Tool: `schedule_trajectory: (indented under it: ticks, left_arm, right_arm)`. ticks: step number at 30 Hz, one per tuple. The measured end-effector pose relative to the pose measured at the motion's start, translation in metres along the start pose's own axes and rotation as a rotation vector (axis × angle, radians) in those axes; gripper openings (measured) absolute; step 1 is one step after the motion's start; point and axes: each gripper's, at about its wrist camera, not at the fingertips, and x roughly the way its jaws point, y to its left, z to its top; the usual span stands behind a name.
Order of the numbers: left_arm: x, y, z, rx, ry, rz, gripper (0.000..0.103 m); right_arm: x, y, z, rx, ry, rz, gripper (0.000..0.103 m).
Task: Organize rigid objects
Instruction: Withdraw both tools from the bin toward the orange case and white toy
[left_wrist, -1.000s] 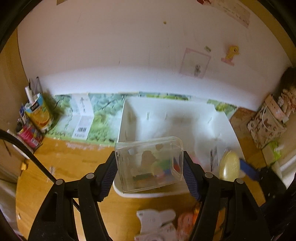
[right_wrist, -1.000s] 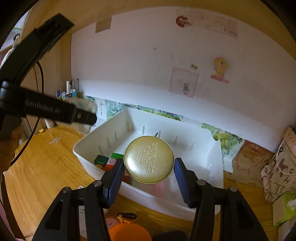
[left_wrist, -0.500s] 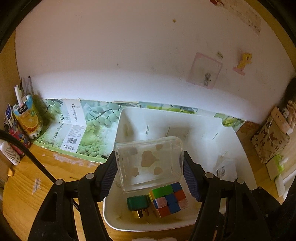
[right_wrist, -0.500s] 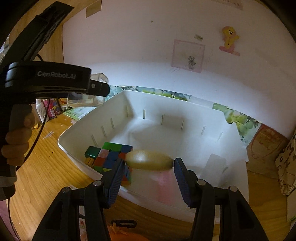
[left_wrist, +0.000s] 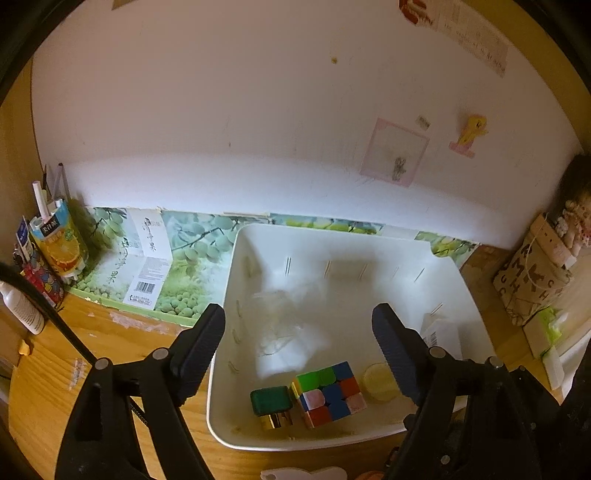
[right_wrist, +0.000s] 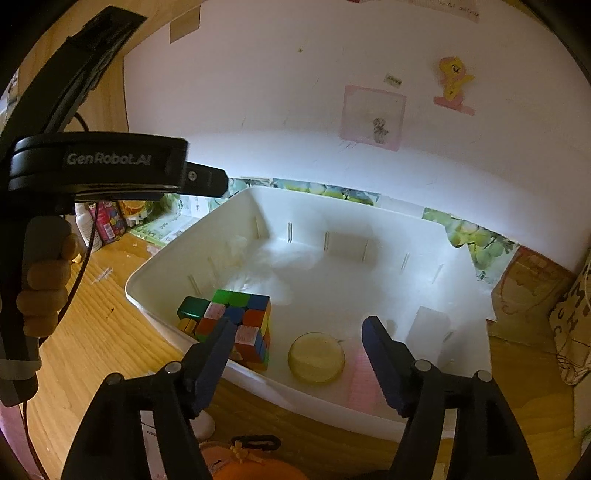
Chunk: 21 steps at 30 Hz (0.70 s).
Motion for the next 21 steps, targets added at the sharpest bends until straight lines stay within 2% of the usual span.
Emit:
schedule_trajectory:
  ticks: [10, 21]
  left_arm:
    - [-0.048, -0.002, -0.001, 0.011, -0.073, -0.003, 0.084]
    - [-0.1, 0.0, -0.03, 0.026, -0.113, 0.026, 0.084]
  right_arm:
    - [-0.038, -0.004, 0.007, 0.021, -0.062, -0.043, 0.08]
    - [-0.083, -0.003, -0.003, 0.036, -0.088, -0.071, 0.081]
